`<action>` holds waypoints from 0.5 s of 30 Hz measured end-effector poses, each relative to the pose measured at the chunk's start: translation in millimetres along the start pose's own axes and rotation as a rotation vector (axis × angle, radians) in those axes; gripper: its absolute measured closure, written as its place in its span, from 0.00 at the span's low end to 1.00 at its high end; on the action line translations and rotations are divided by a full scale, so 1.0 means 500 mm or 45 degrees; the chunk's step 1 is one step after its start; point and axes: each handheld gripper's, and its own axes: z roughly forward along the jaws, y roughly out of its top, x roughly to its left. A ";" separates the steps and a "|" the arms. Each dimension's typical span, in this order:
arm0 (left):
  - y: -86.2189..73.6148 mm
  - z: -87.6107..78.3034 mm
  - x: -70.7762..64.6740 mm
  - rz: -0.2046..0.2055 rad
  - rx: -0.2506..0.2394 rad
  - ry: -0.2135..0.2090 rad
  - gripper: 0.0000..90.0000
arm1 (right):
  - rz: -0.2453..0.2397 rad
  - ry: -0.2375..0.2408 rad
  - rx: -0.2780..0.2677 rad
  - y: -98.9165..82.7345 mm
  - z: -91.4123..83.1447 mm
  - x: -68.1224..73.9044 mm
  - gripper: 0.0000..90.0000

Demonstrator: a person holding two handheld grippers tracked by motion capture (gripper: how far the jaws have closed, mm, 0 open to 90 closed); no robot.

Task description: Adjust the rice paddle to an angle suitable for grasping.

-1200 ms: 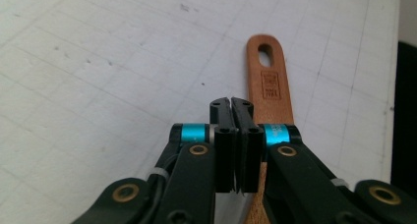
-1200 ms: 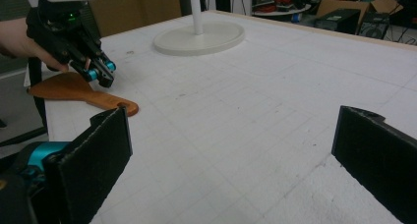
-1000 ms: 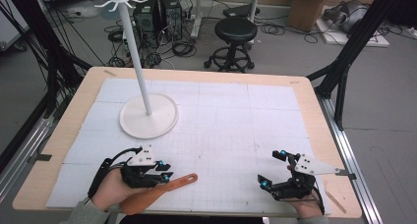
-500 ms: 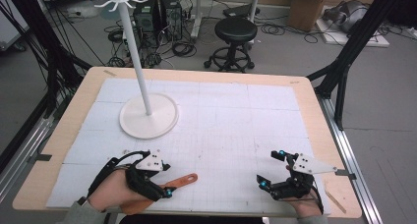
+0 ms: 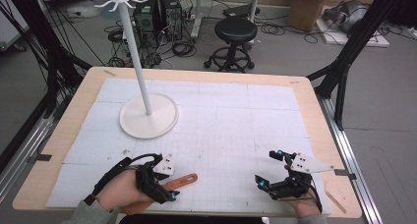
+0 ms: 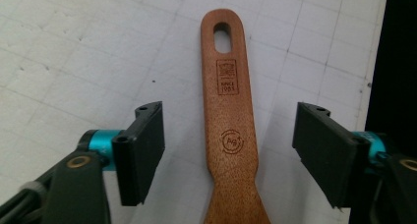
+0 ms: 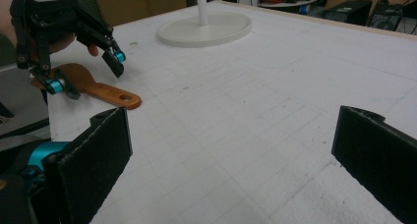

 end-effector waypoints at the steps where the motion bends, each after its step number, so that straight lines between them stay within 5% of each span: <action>1: 0.000 0.002 -0.001 0.001 0.002 0.003 0.37 | -0.004 0.000 0.001 0.000 0.000 -0.001 0.00; 15: 0.002 -0.002 -0.003 -0.009 0.057 0.020 0.57 | -0.002 0.007 0.008 0.000 0.001 0.000 0.00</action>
